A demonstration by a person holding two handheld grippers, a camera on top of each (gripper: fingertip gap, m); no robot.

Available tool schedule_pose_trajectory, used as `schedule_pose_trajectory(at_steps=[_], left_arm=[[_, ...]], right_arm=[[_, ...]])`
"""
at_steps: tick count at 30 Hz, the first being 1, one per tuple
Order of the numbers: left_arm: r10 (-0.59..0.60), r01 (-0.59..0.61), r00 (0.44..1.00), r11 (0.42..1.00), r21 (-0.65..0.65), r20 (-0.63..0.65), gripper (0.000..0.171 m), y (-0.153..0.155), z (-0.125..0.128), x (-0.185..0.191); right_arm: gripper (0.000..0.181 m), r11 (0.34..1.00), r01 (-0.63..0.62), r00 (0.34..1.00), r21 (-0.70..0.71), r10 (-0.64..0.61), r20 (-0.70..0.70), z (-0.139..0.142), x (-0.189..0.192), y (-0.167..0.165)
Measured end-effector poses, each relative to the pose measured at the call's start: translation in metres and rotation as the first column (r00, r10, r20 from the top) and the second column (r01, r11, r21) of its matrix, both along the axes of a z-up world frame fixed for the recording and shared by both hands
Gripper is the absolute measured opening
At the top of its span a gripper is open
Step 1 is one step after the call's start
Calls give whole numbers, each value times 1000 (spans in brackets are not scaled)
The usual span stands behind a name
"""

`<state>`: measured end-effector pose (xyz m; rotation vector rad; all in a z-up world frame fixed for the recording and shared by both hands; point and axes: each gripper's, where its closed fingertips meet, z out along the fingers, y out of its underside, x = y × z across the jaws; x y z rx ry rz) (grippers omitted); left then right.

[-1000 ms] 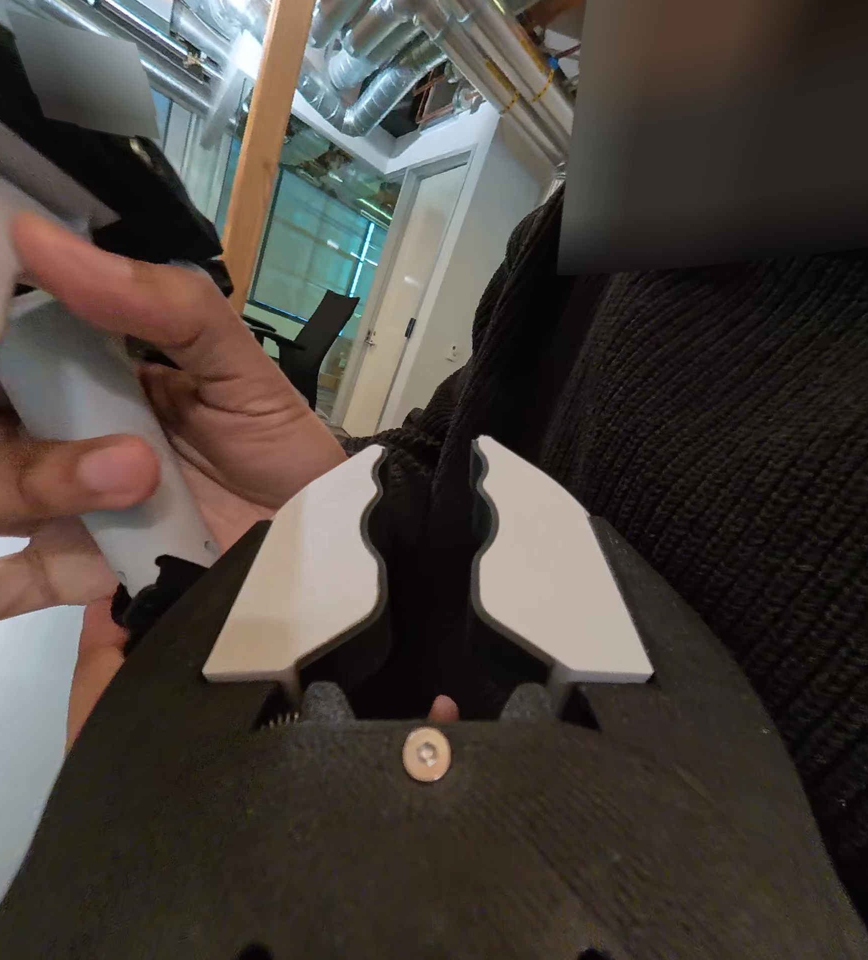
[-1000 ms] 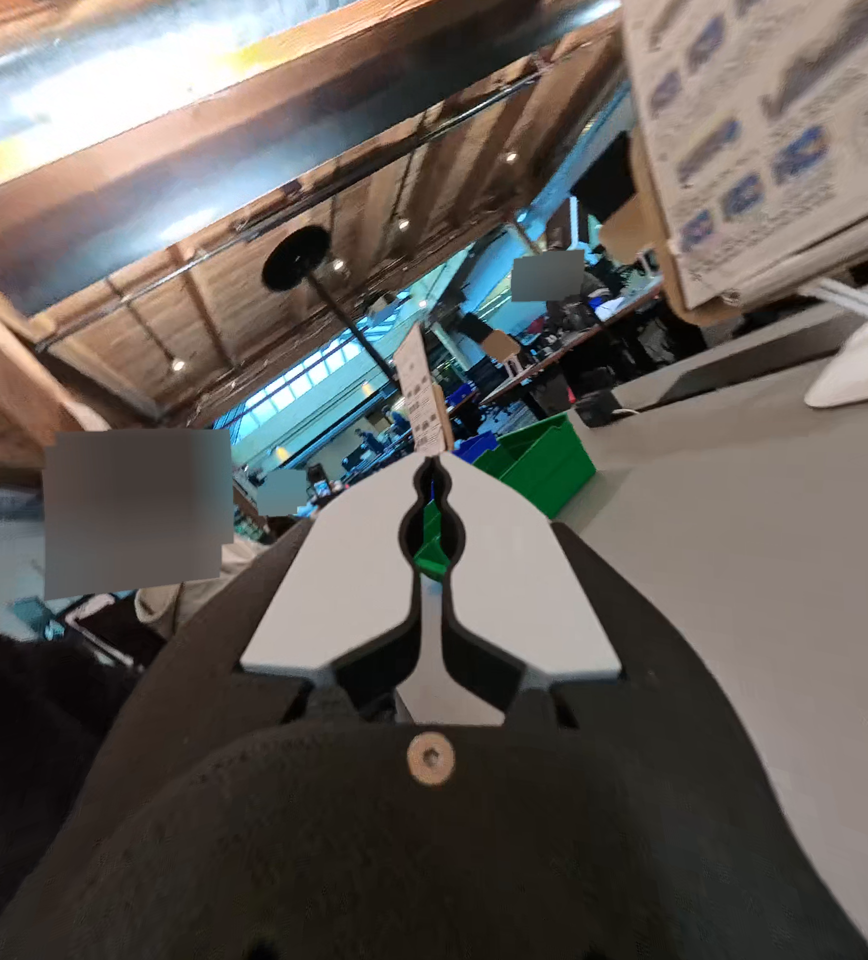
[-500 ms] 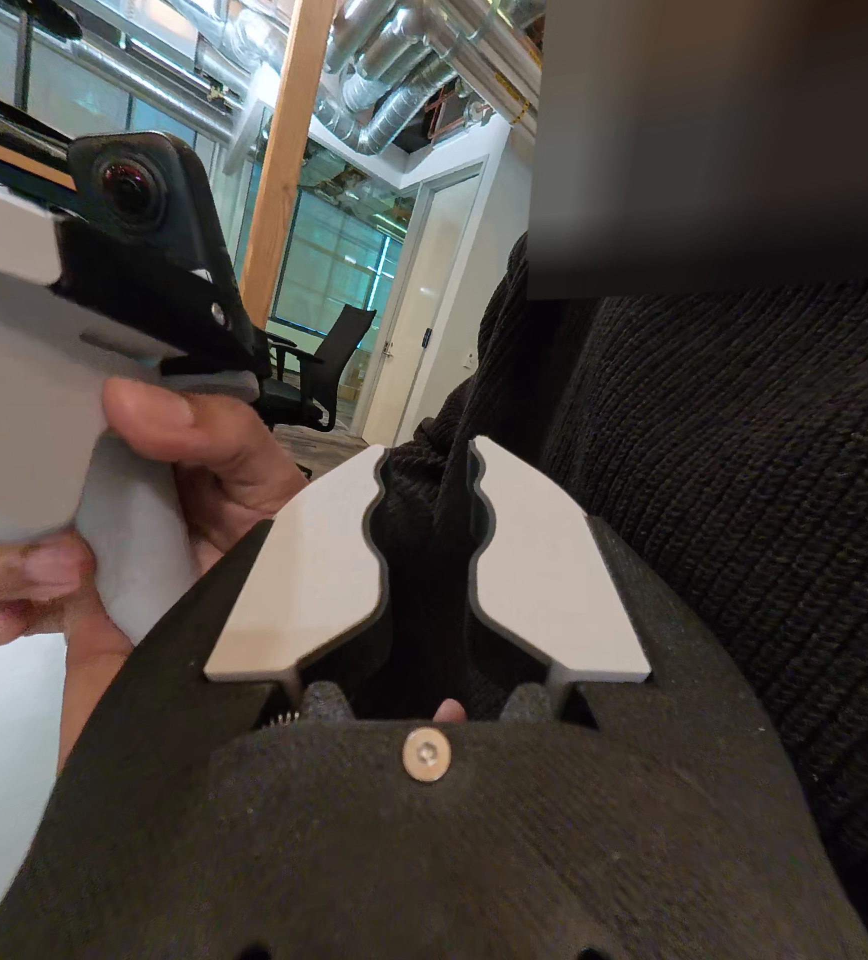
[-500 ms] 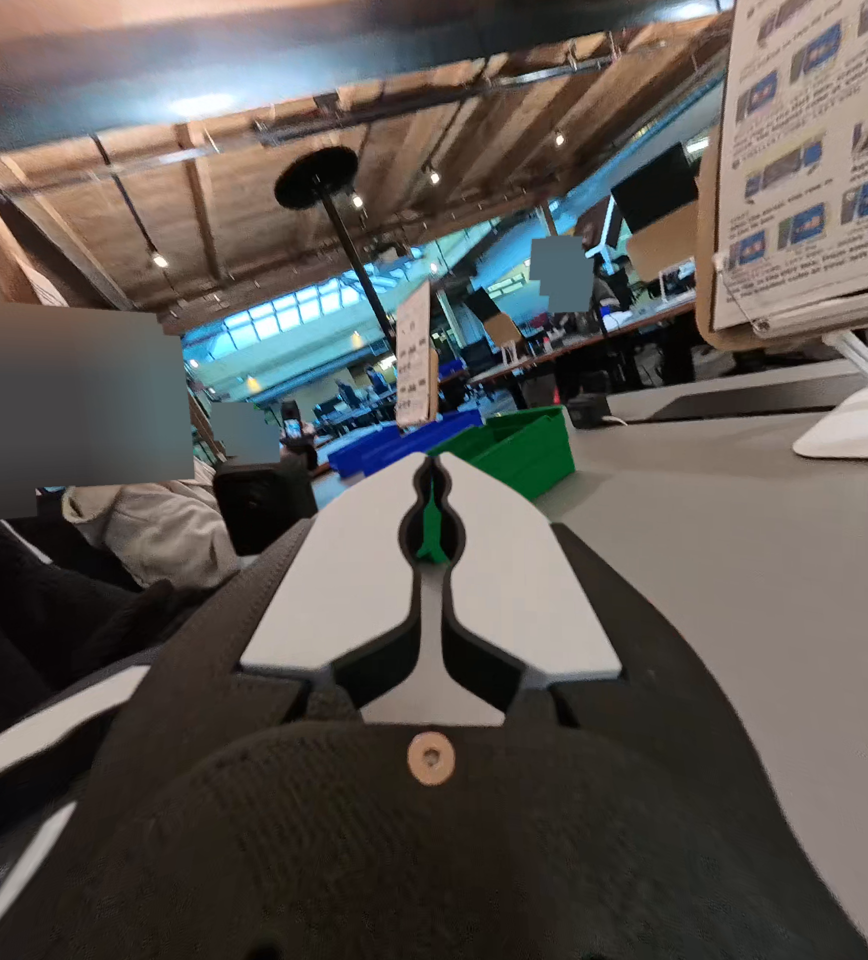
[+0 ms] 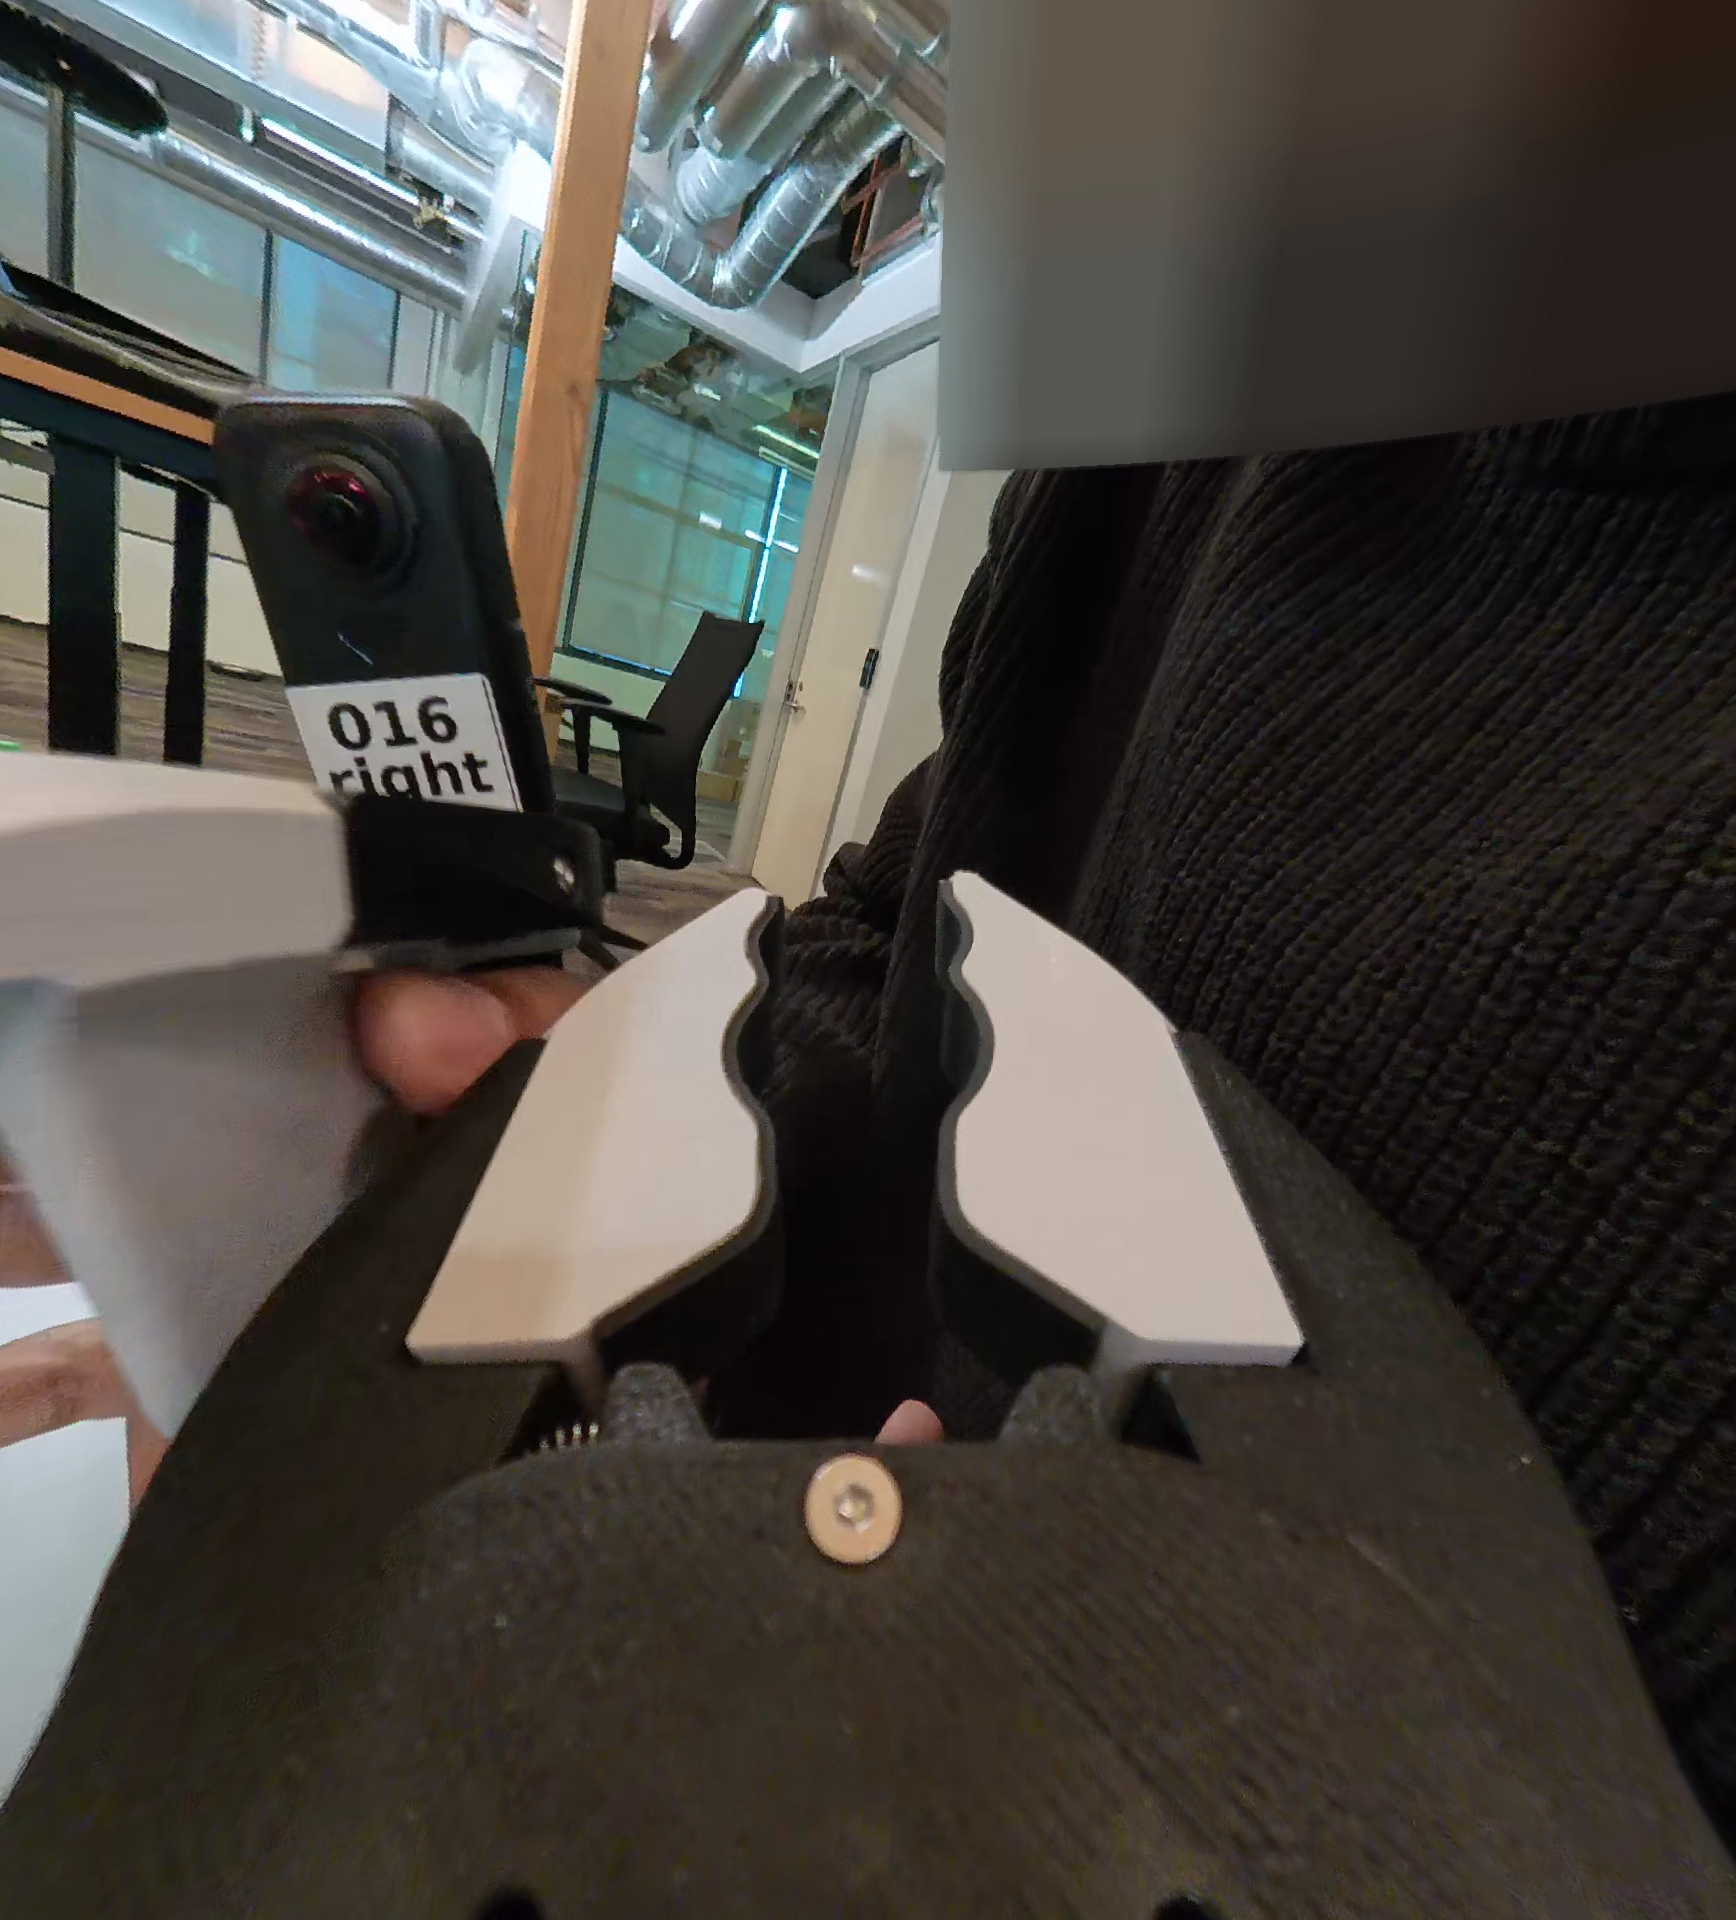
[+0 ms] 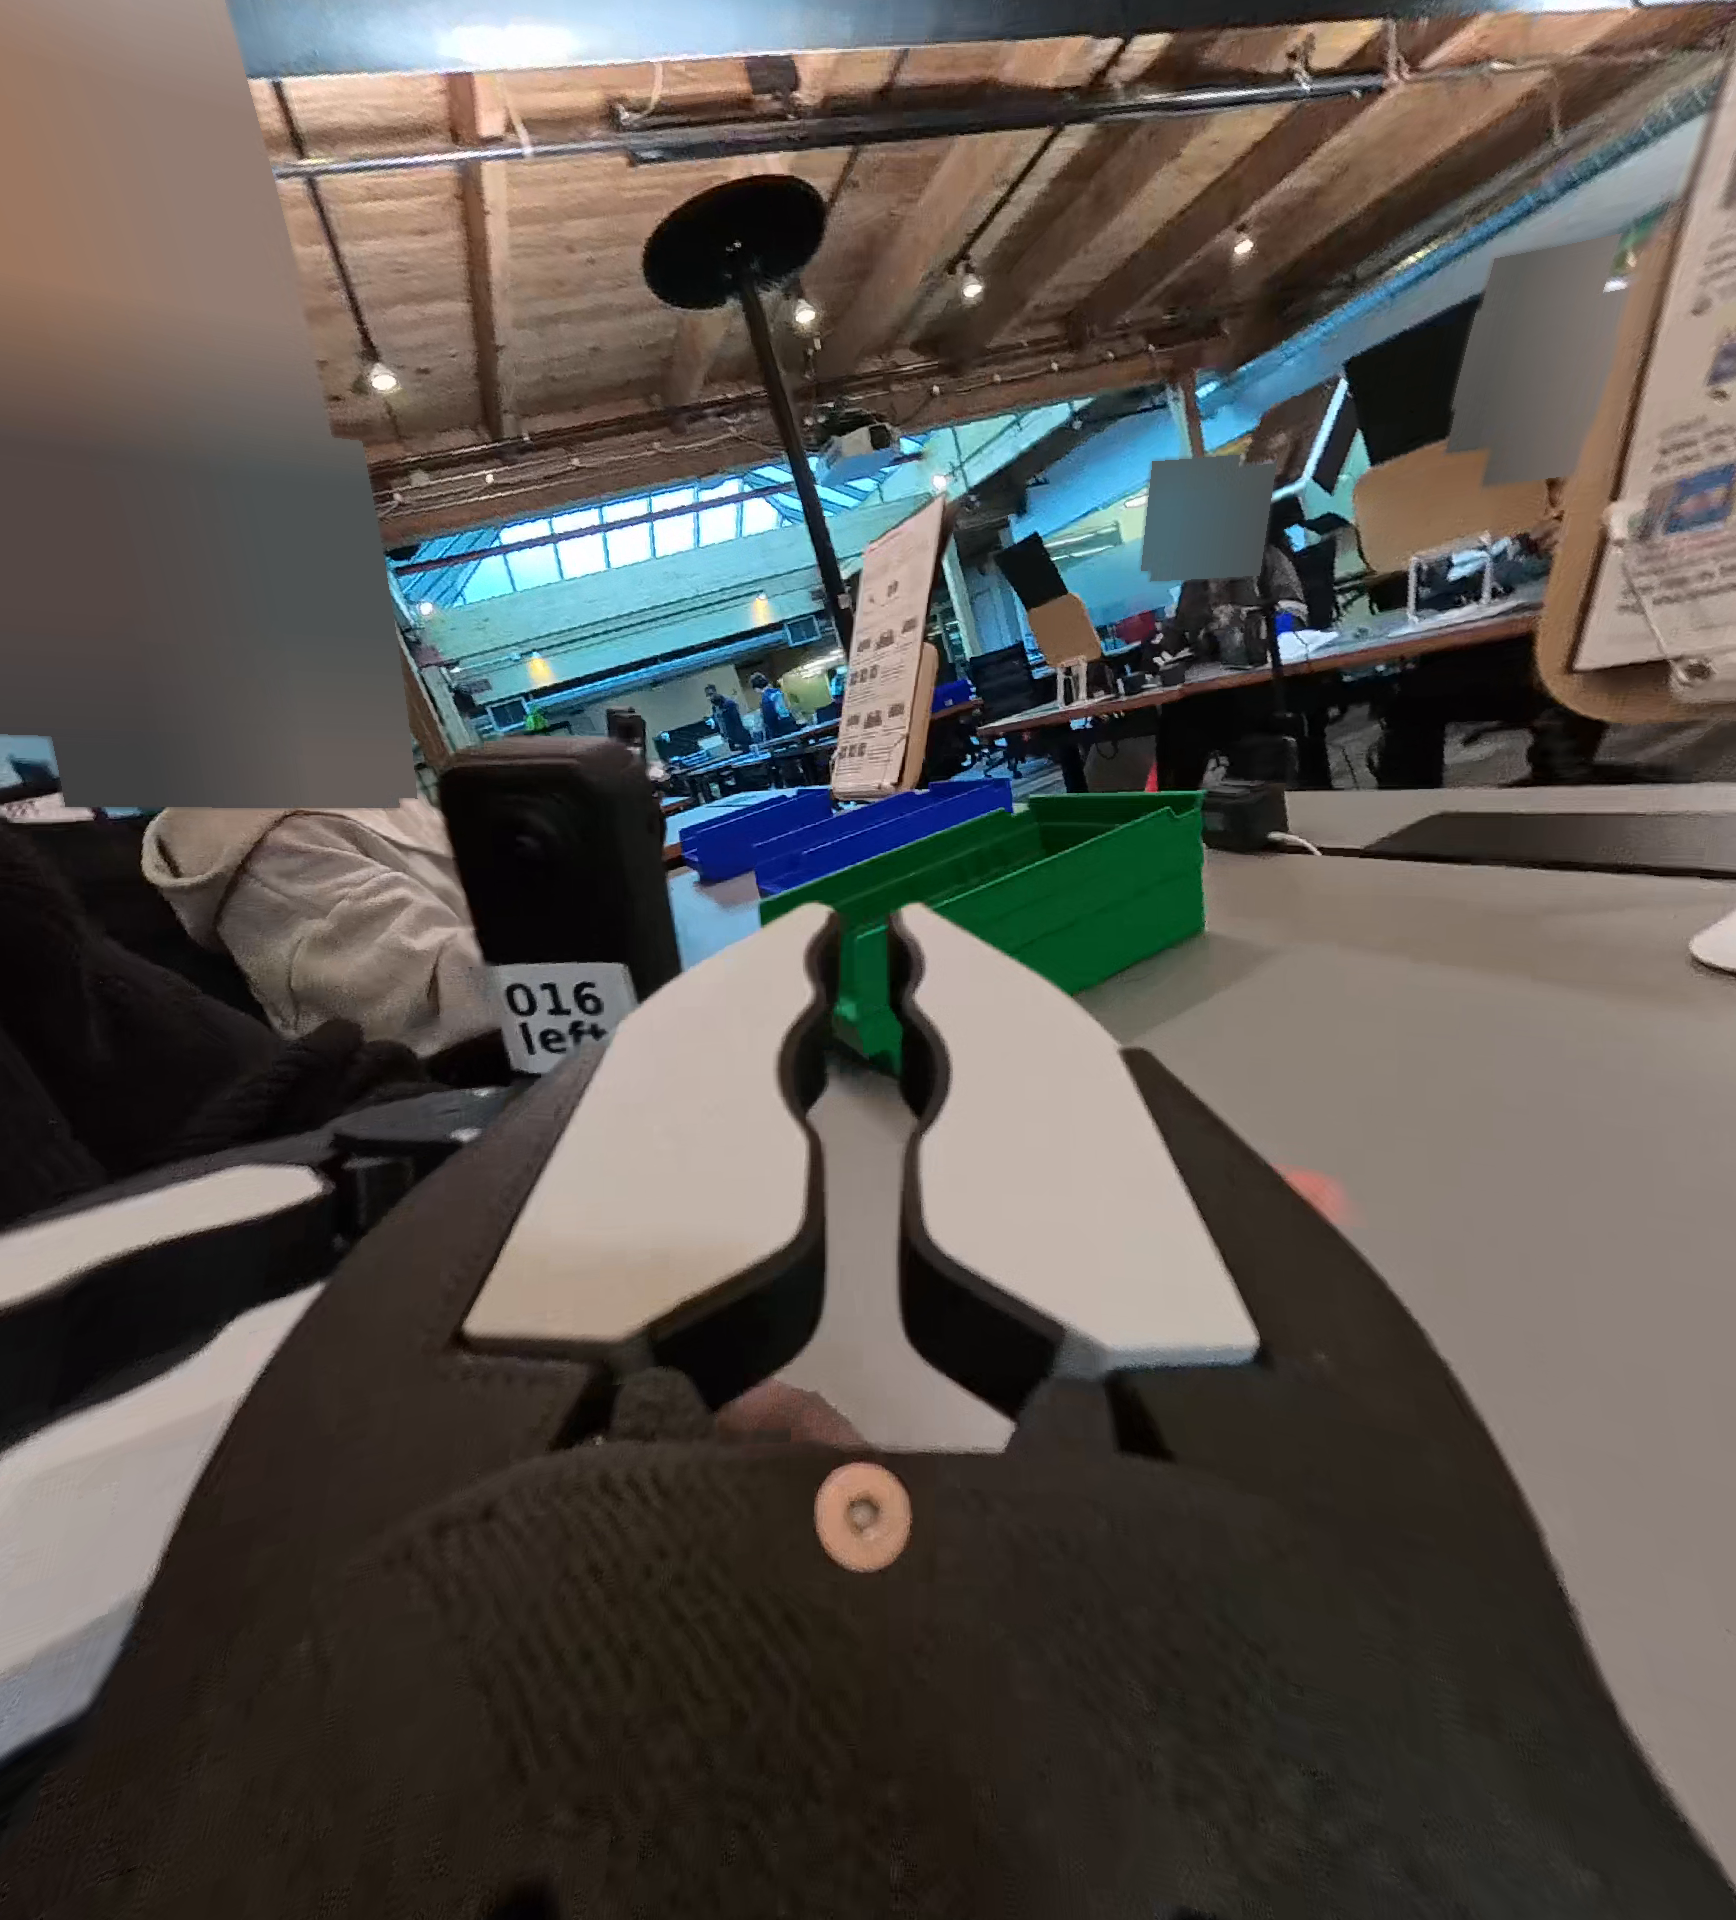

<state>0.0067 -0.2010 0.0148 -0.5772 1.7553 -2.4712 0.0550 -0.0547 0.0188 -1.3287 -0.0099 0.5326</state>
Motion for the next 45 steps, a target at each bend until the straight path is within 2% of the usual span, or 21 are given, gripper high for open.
schedule_pose_trajectory(at_steps=[3,5,8,11,18,19,22,25,27,30,33,36,38,40,41,43,45], left_arm=[[-3,3,1000,1000,-10,0,30,1,3,-1],[1,-1,1000,1000,-9,1,29,2,2,-1],[11,-11,1000,1000,-7,11,28,7,4,0],[19,-18,1000,999,-31,11,26,12,8,0],[-3,2,999,1000,18,43,27,4,7,-6],[-7,7,999,1000,9,41,25,5,9,-7],[12,-13,998,1000,13,55,19,7,10,-7],[-25,24,999,1000,16,33,22,2,7,-10],[-12,12,999,1000,4,40,23,3,10,-8],[3,-2,1000,996,-89,9,24,17,19,-2],[84,-83,996,994,-73,8,24,30,13,6],[199,-199,980,980,-6,4,28,44,3,20],[307,-306,952,952,12,-9,31,58,-3,34],[397,-396,917,918,28,-37,34,75,-9,48],[432,-430,900,902,40,-51,34,82,-14,53],[505,-498,860,862,94,-72,35,98,-25,64],[571,-558,817,817,145,-78,37,112,-34,74]], right_arm=[[19,1000,-14,999,-22,15,35,-4,-6,2],[28,999,-20,1000,-45,20,6,-8,-4,4],[28,996,-49,998,-80,46,-42,-13,-4,8],[18,992,-67,998,-110,65,-25,-21,-8,10],[17,999,-42,998,-8,42,49,-8,-13,1],[20,999,-34,998,0,34,51,-6,-14,1],[17,999,-45,999,3,45,18,-4,-17,3],[8,992,19,1000,129,-21,15,3,-14,-11],[2,989,87,995,122,-92,38,5,-9,-8],[0,968,190,973,162,-209,104,8,1,-5],[0,948,314,948,43,-316,41,-2,37,-3],[0,965,224,966,-133,-238,-102,-16,67,-2],[0,949,252,947,-190,-282,-152,-27,93,-5],[0,896,397,902,-200,-421,-93,-35,121,-12],[0,885,427,896,-184,-442,-46,-35,125,-15],[0,896,399,913,-195,-407,1,-35,121,-16],[0,903,360,928,-235,-373,-12,-42,118,-14]])
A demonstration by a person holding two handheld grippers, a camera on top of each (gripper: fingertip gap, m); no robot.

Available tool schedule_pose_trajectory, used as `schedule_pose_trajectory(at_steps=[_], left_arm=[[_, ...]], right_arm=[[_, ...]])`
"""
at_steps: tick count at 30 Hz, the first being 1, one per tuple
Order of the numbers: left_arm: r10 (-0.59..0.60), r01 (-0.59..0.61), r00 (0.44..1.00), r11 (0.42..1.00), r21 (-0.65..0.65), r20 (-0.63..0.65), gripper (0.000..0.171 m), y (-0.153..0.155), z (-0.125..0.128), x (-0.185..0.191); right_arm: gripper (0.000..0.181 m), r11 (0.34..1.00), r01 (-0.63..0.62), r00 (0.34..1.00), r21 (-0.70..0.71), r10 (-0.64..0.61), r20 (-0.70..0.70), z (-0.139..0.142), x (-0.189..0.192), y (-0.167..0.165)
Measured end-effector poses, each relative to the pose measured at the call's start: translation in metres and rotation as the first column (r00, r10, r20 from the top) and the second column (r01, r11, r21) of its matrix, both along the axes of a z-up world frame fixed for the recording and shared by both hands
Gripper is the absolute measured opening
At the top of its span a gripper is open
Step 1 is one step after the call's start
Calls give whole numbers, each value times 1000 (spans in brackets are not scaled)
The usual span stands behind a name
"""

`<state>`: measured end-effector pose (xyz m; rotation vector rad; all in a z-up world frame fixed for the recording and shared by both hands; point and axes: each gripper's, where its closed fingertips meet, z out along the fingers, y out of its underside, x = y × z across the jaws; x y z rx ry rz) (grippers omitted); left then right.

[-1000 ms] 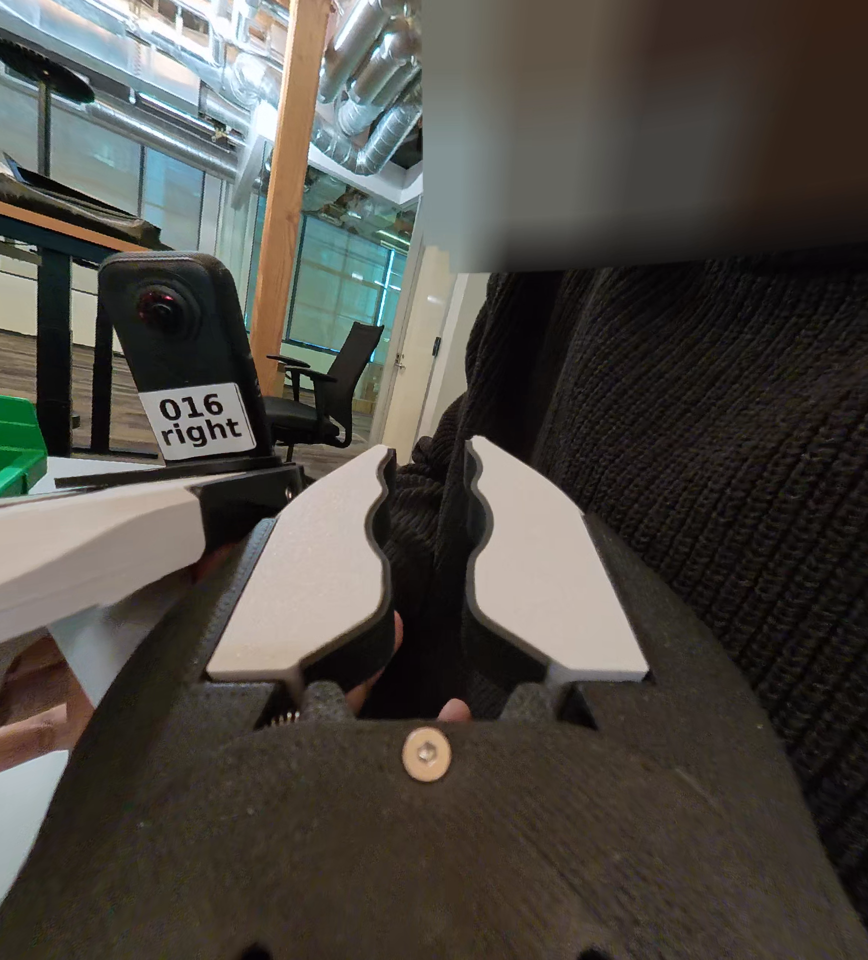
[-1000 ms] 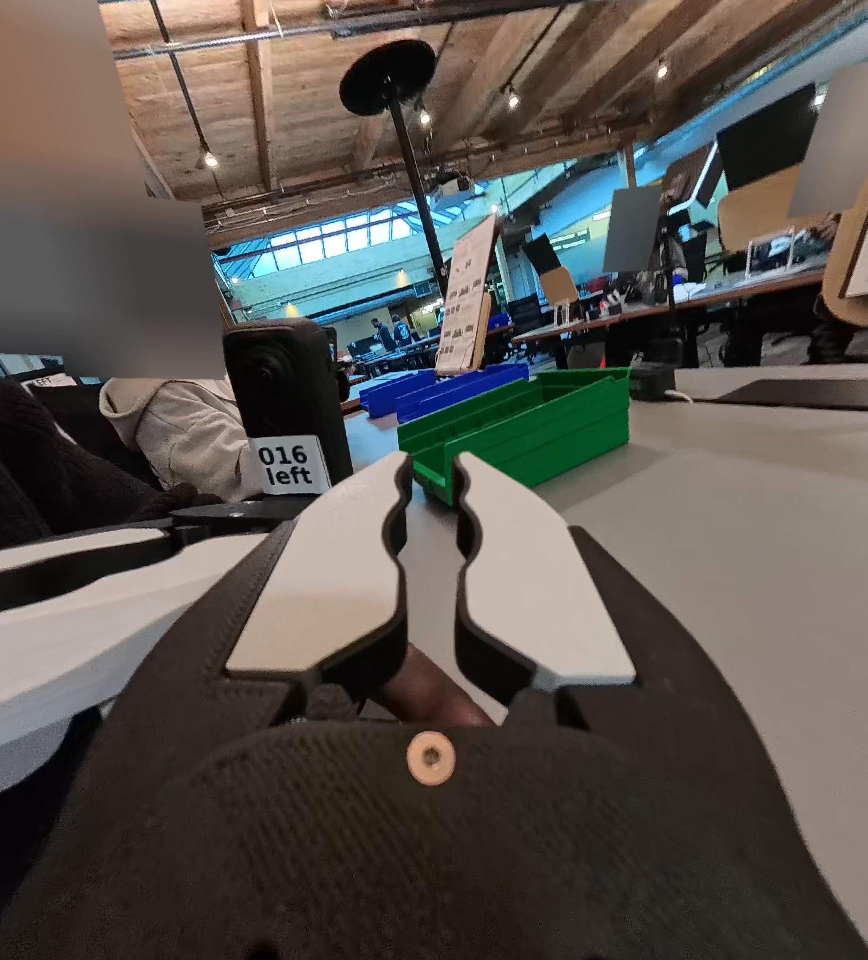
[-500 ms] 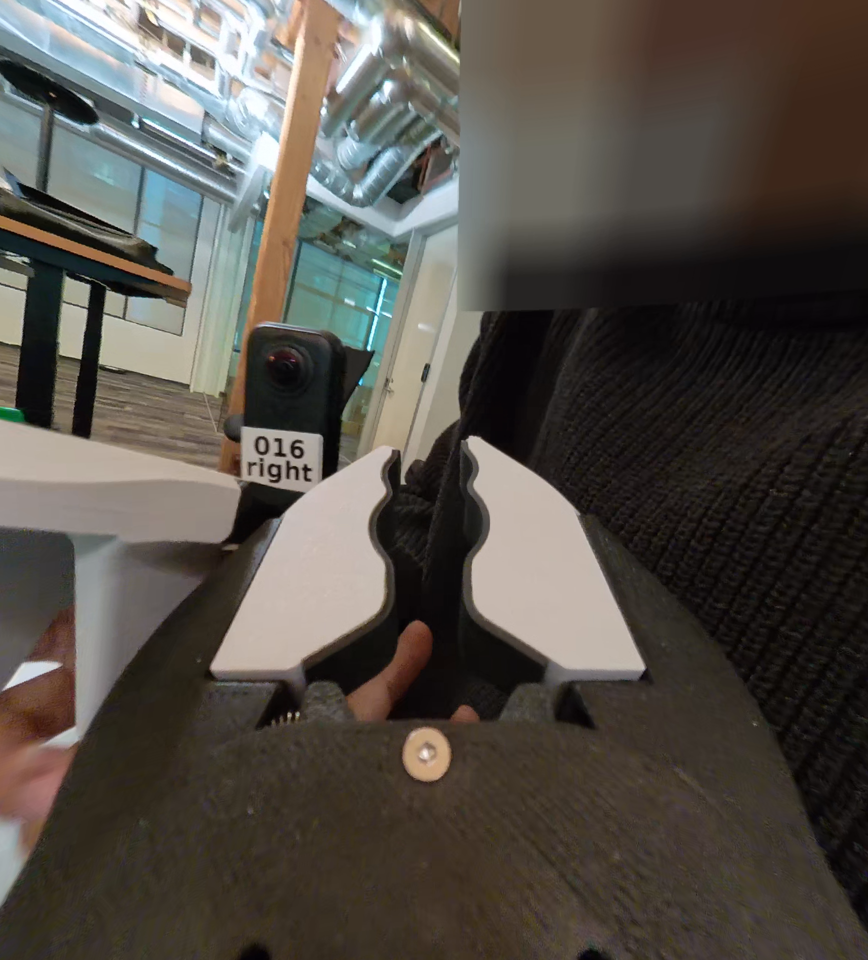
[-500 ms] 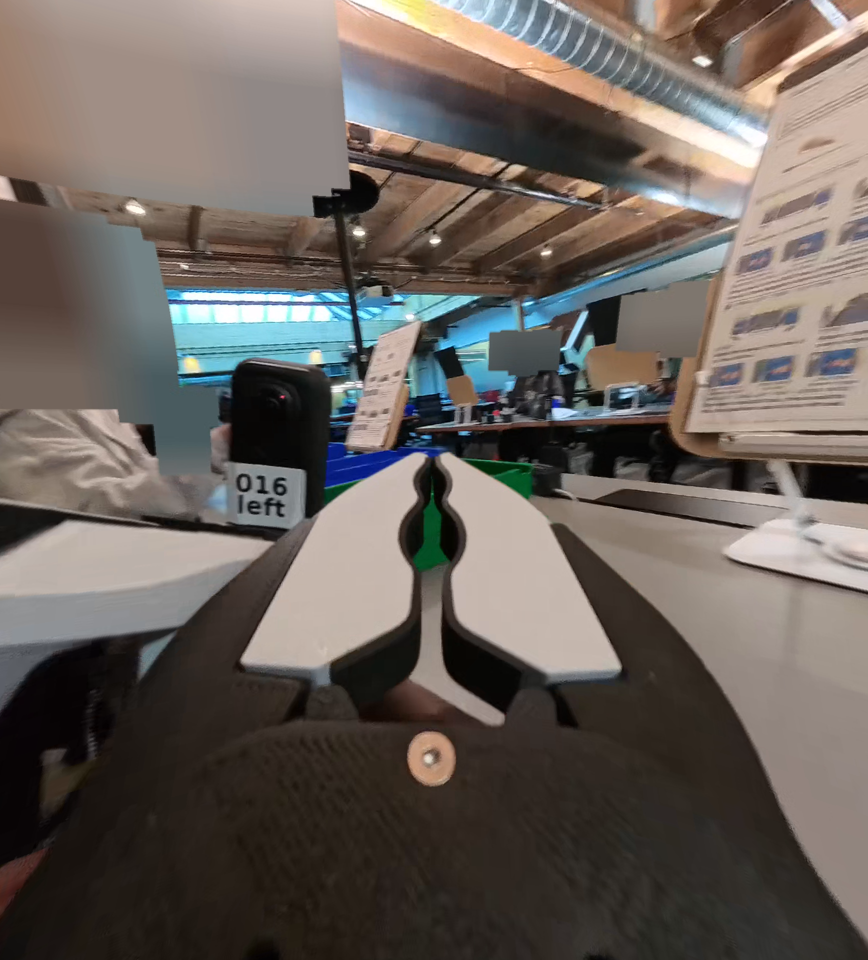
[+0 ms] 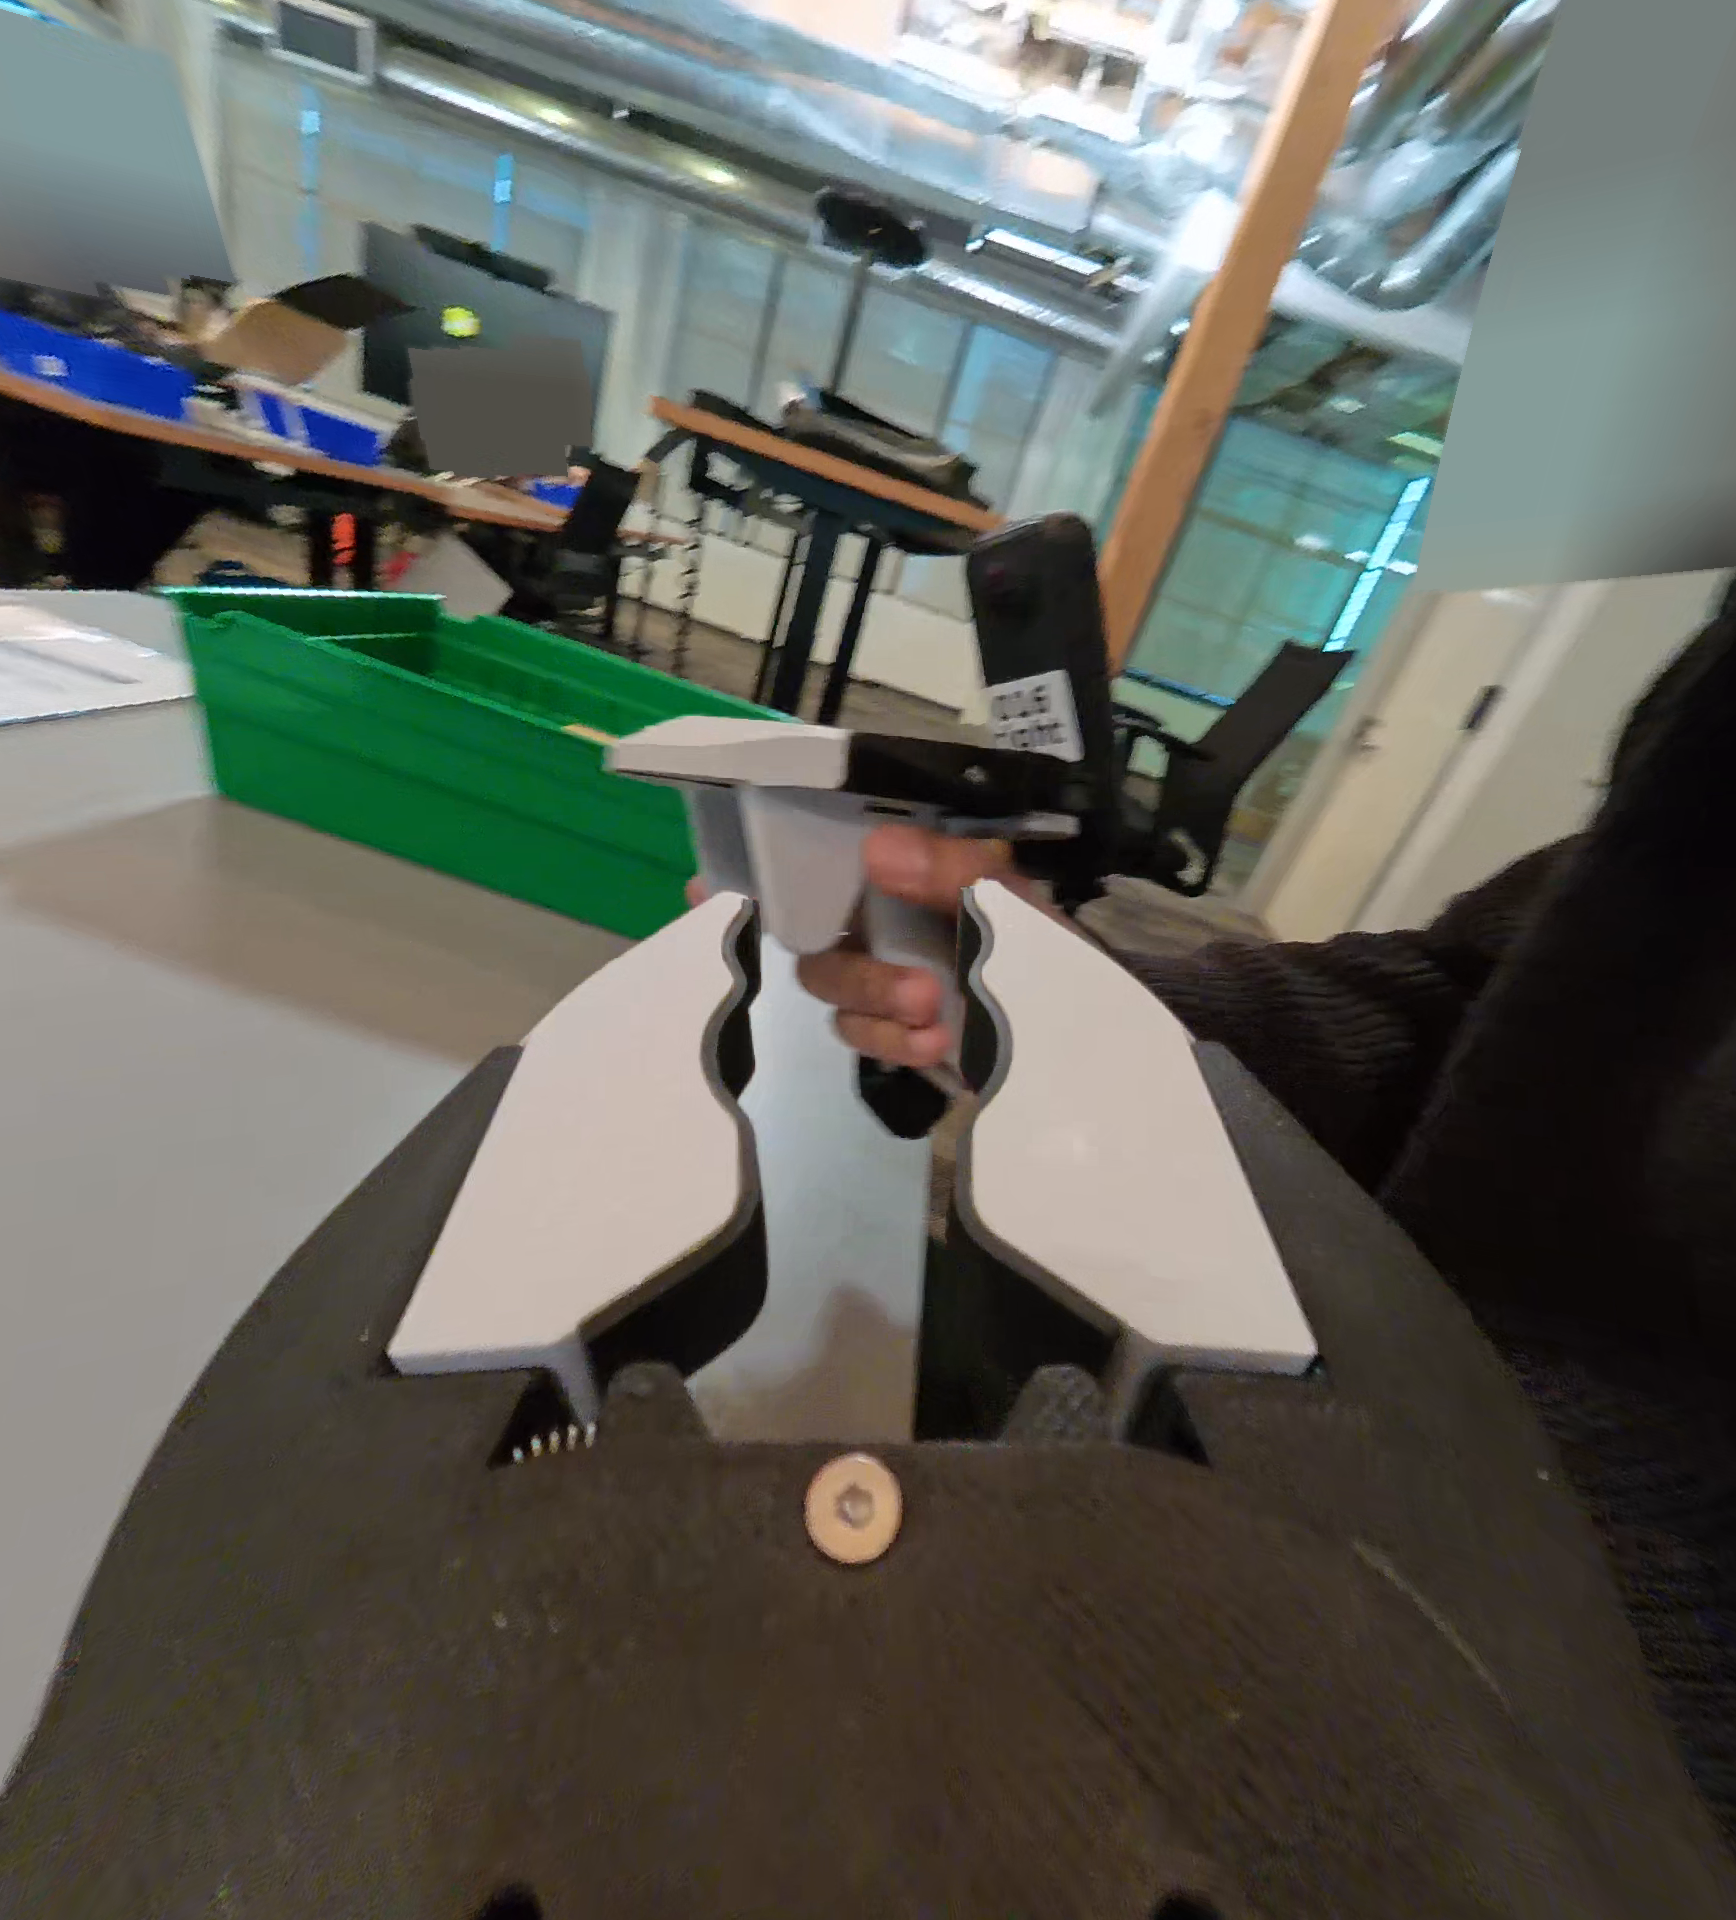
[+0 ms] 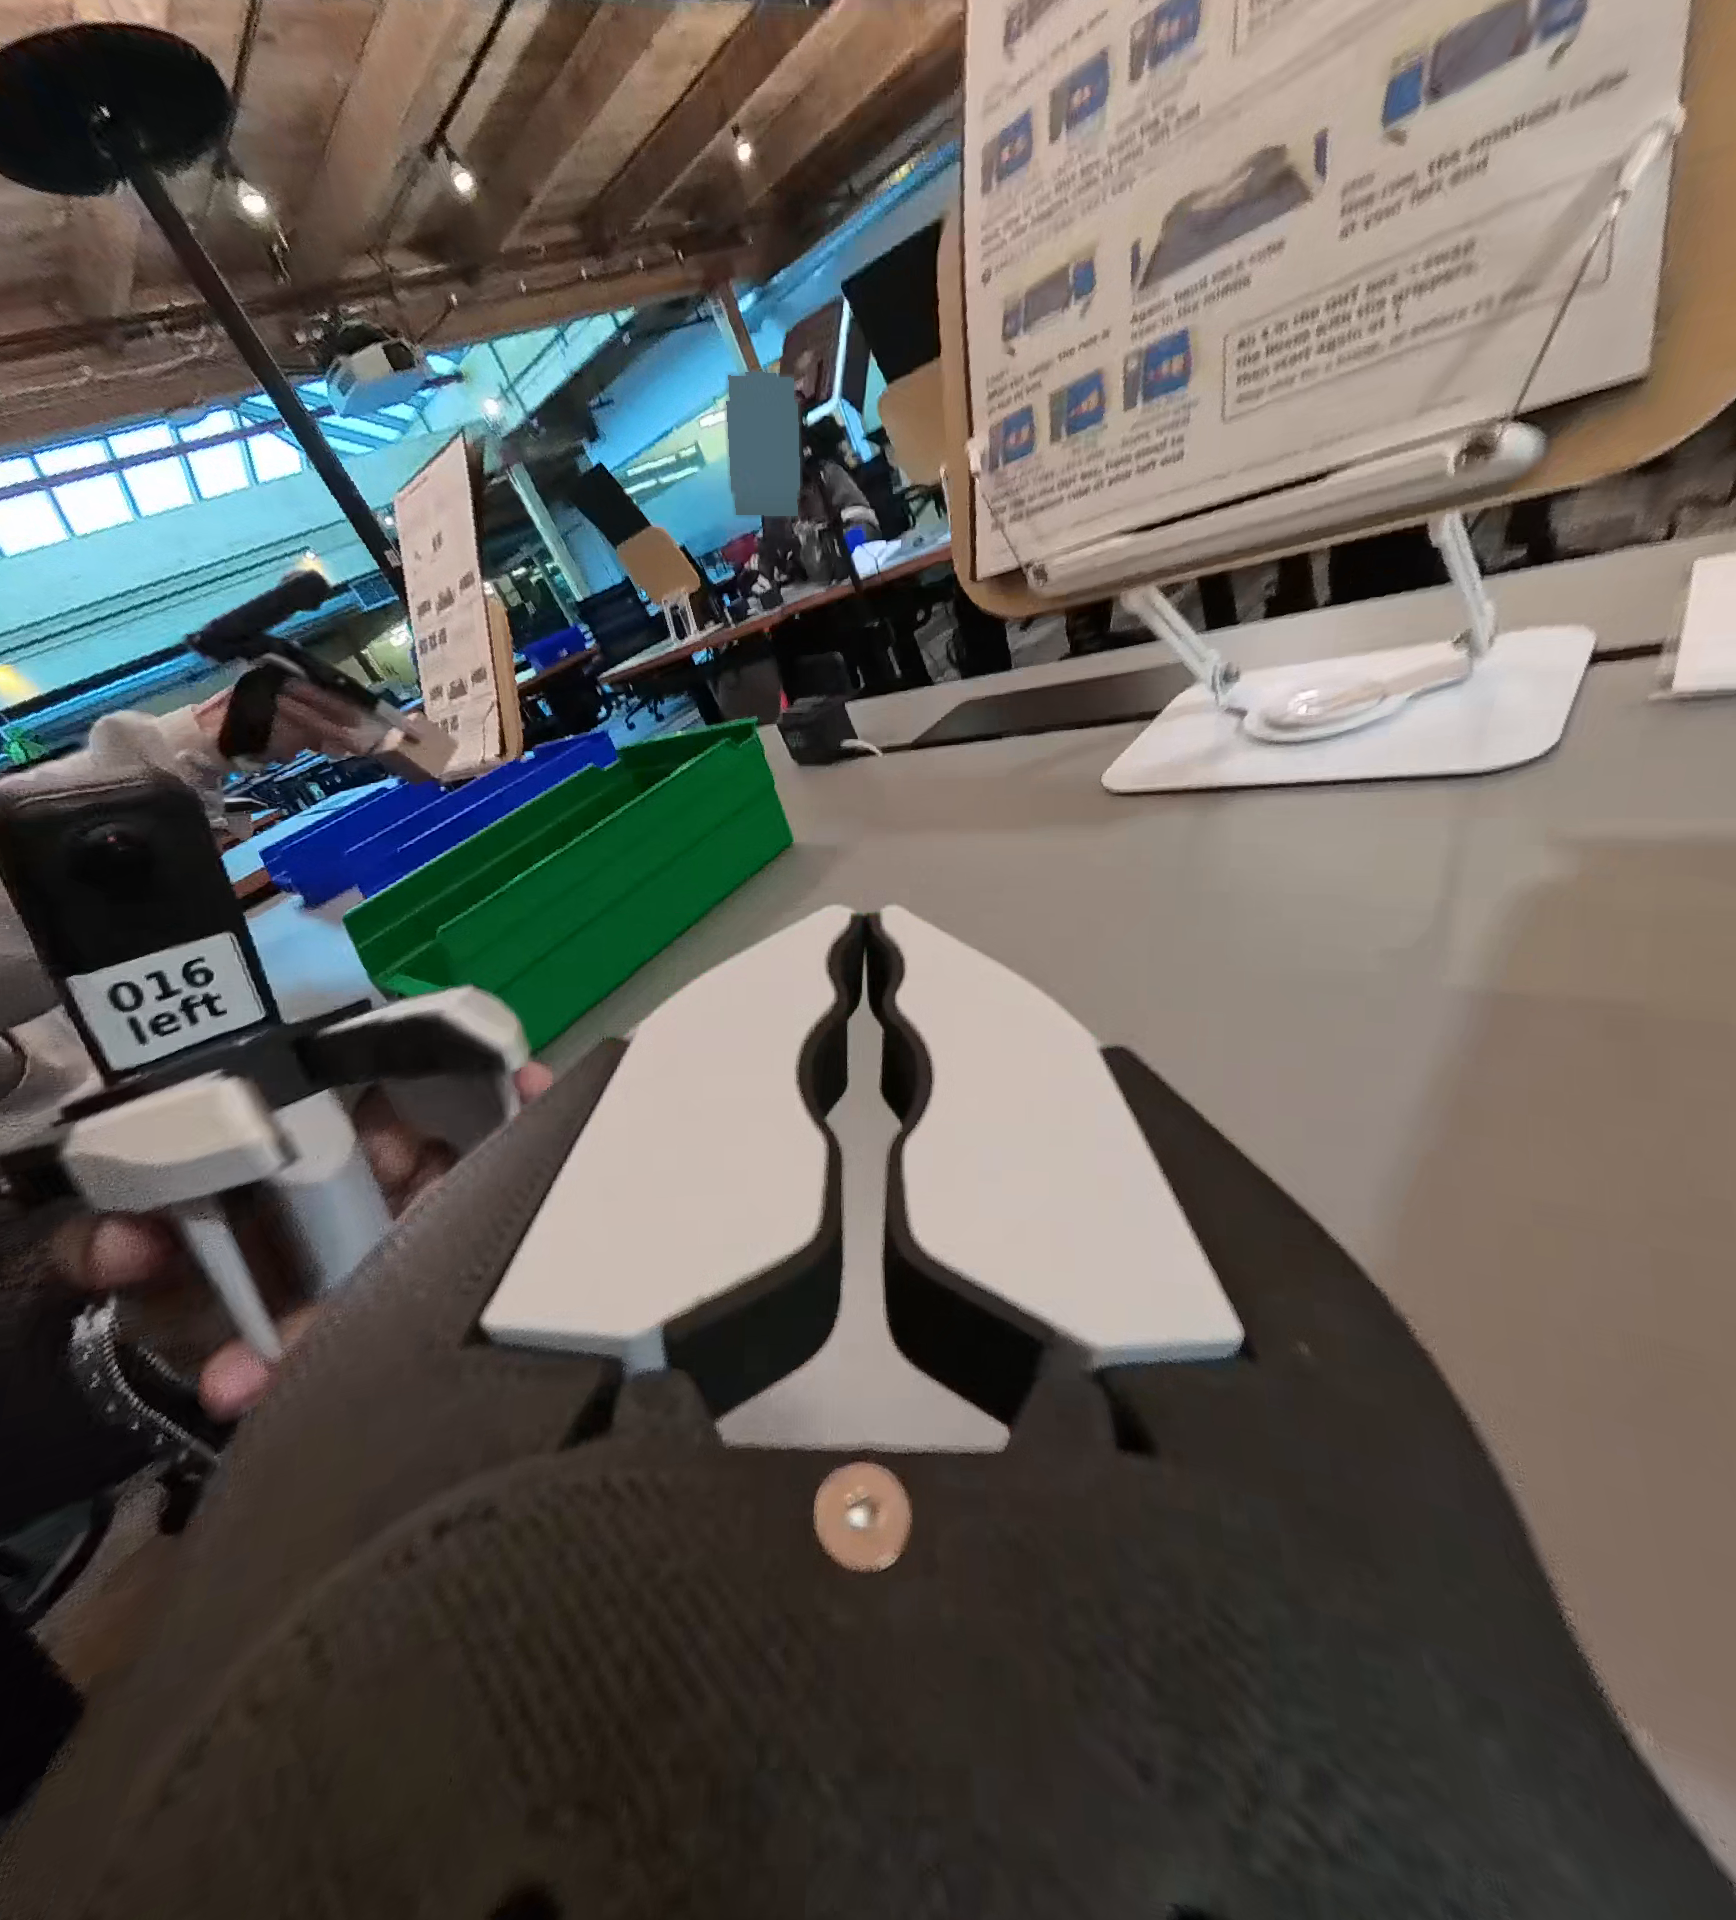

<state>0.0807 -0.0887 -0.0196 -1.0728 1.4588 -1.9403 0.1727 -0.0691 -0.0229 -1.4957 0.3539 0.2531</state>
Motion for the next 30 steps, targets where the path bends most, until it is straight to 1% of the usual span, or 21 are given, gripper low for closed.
schedule_pose_trajectory(at_steps=[3,5,7,9,10,14,17,21,25,30], left_arm=[[67,-61,995,996,68,-75,40,16,-16,11],[114,-97,985,987,129,-128,46,26,-29,17],[164,-139,974,977,163,-155,51,35,-38,22],[193,-164,966,972,169,-173,55,40,-42,24],[201,-170,963,970,172,-181,58,42,-44,25],[217,-174,951,964,198,-220,59,45,-55,28],[212,-168,949,966,196,-232,59,45,-57,29],[209,-162,946,967,197,-247,62,46,-60,30],[194,-149,950,970,193,-243,65,45,-59,29],[176,-132,952,974,183,-249,63,43,-61,29]], right_arm=[[2,997,-38,999,-61,36,-21,-17,-2,3],[19,988,-98,995,-115,95,-31,-28,-10,8],[35,980,-134,991,-145,131,-31,-37,-18,13],[46,973,-167,986,-159,165,-28,-42,-27,16],[48,968,-189,982,-167,189,-21,-44,-32,17],[52,960,-218,975,-175,222,4,-45,-39,17],[60,957,-247,969,-149,240,-64,-43,-40,17],[59,948,-296,951,-116,280,-133,-41,-43,16],[59,943,-313,947,-115,300,-114,-40,-46,16],[58,934,-326,945,-149,316,-88,-46,-52,17]])
